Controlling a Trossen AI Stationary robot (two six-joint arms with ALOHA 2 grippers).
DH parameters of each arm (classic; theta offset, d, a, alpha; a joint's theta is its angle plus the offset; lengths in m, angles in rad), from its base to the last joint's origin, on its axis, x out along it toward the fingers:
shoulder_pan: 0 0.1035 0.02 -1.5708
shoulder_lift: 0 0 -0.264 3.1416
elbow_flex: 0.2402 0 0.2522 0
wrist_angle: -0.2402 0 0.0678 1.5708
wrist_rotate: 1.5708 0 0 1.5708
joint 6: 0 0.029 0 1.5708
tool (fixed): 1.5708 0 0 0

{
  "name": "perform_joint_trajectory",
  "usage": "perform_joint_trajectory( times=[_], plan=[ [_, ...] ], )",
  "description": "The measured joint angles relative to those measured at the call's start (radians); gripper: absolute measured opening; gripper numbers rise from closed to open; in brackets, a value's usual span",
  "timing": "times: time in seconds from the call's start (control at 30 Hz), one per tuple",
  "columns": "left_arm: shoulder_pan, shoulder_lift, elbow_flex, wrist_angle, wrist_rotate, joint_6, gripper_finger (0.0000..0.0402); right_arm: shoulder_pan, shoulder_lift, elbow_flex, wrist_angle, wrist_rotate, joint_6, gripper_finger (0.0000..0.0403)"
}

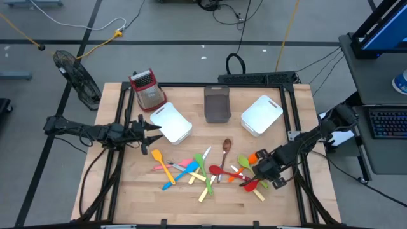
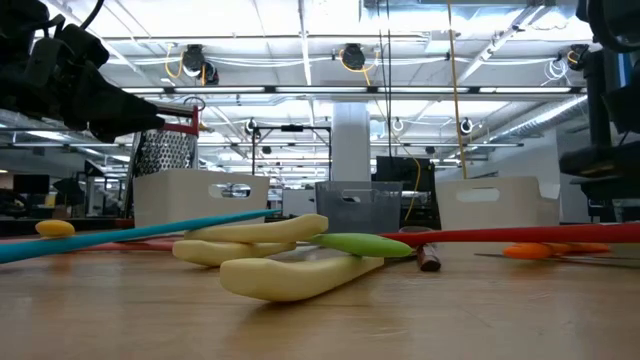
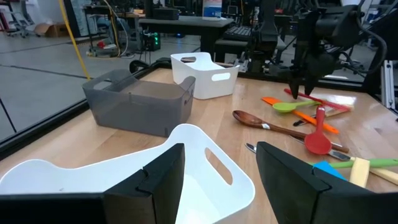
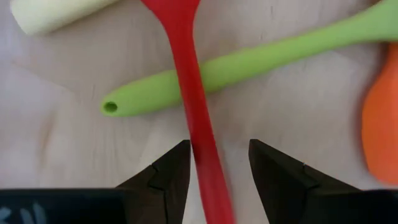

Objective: Pick & Place Kitchen Items
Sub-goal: Put the red spatula into the black bin

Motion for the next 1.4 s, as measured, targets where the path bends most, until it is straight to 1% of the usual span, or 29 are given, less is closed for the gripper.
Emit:
perform_joint_trajectory(
  times=[0.2, 0.6, 0.83, 1.03, 1.3, 1.4],
  plan=[
    [0.0, 0.0, 0.001, -0.014, 0.0, -0.002, 0.0205, 0.0, 0.003, 0.0, -0.034, -0.001, 0.0, 0.016],
    [0.0, 0.0, 0.001, -0.016, 0.0, 0.002, 0.0205, 0.0, 0.006, 0.0, -0.036, -0.003, -0.016, 0.016],
    [0.0, 0.0, 0.001, -0.016, 0.0, 0.001, 0.0205, 0.004, 0.076, 0.004, -0.007, -0.028, -0.036, 0.0153],
    [0.0, 0.0, 0.001, -0.016, 0.0, -0.002, 0.0205, 0.009, 0.097, 0.003, -0.028, 0.002, -0.038, 0.012],
    [0.0, 0.0, 0.001, -0.016, 0.0, -0.002, 0.0205, 0.011, 0.093, 0.001, -0.03, 0.016, -0.038, 0.0051],
    [0.0, 0.0, 0.001, -0.016, 0.0, -0.002, 0.0205, 0.011, 0.091, 0.001, -0.034, 0.015, -0.037, 0.0033]
  ],
)
